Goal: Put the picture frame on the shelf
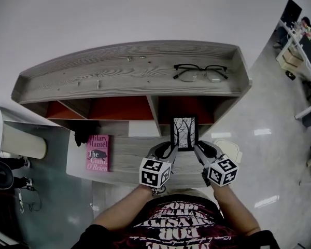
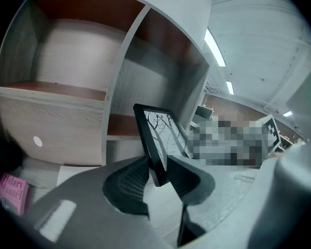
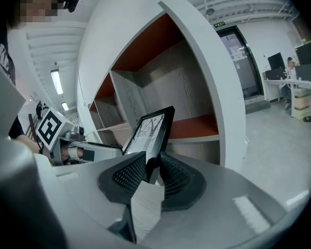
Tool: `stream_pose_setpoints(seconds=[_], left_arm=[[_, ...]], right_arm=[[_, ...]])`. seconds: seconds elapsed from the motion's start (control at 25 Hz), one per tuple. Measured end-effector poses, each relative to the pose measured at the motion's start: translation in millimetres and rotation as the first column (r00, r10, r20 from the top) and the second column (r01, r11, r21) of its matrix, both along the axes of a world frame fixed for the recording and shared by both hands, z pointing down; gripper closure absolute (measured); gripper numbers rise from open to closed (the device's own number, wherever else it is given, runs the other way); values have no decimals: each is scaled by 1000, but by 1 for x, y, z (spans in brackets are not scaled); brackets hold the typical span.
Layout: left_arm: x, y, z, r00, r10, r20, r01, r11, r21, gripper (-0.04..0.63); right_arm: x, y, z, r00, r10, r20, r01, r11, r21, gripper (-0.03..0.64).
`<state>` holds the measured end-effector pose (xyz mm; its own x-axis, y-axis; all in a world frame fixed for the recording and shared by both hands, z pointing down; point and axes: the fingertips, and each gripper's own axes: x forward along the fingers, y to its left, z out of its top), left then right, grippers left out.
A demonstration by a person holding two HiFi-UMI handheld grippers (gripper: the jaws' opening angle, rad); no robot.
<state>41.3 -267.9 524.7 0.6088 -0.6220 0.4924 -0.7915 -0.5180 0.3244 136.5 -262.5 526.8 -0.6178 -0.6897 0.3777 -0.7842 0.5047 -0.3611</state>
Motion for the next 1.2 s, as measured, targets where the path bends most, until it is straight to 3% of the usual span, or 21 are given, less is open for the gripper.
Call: stream_pose_setpoints(seconds=[0.6,1.2], left_arm=[[14,-52,-1,999,-33,13,33,999,-3,482],[22,-86,-7,997,-71,37,70,997,28,482]], right_arm=[[15,-53,-3,999,-21,33,21,1000,5,512],[24,-88,-8,997,21,75,-22,1000,6,514]])
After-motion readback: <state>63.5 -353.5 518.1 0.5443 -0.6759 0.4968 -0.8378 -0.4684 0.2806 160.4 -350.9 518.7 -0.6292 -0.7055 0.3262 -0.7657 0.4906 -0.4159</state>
